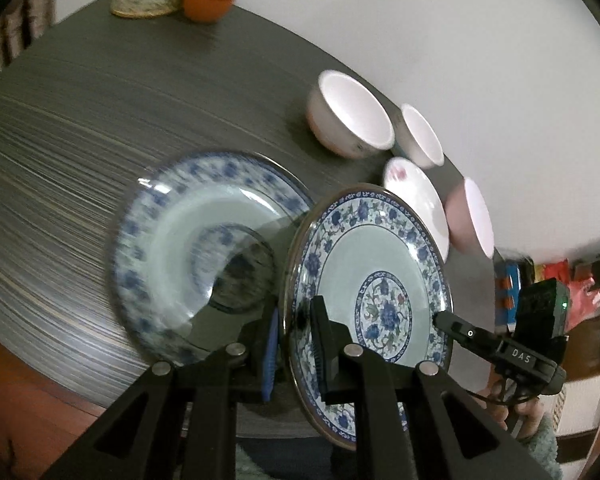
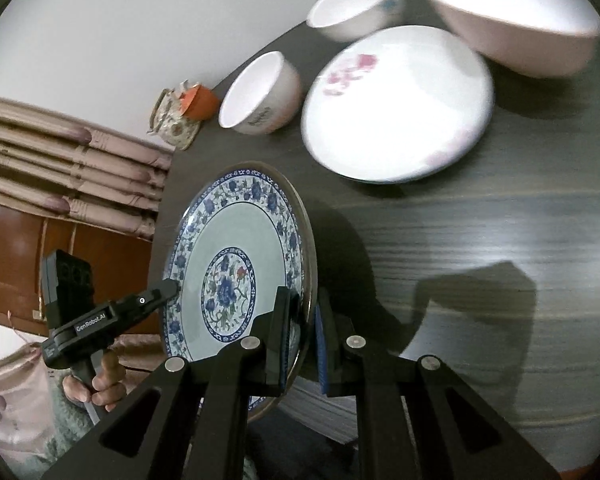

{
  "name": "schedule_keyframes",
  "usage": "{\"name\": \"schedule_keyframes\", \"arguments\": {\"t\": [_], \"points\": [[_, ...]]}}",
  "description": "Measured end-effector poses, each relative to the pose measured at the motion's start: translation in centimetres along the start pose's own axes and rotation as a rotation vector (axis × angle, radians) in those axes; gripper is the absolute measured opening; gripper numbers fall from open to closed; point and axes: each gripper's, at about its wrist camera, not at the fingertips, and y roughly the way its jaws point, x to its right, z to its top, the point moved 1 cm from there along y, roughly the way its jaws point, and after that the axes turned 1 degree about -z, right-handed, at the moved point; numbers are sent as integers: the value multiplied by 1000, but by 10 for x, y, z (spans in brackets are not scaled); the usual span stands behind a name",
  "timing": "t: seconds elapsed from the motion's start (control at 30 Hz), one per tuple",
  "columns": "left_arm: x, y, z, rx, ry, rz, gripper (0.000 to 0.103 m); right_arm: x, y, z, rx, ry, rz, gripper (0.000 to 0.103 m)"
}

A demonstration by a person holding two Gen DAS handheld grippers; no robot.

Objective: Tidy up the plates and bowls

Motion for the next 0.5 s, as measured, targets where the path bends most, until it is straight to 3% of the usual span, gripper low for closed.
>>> {"name": "schedule_keyframes", "arguments": {"t": [0.23, 0.5], "points": [[-44, -18, 17, 33, -55, 32, 13, -38, 36, 17, -41, -44, 14, 12], [-71, -8, 24, 15, -95, 51, 13, -53, 68, 22, -90, -43, -5, 12]]}}
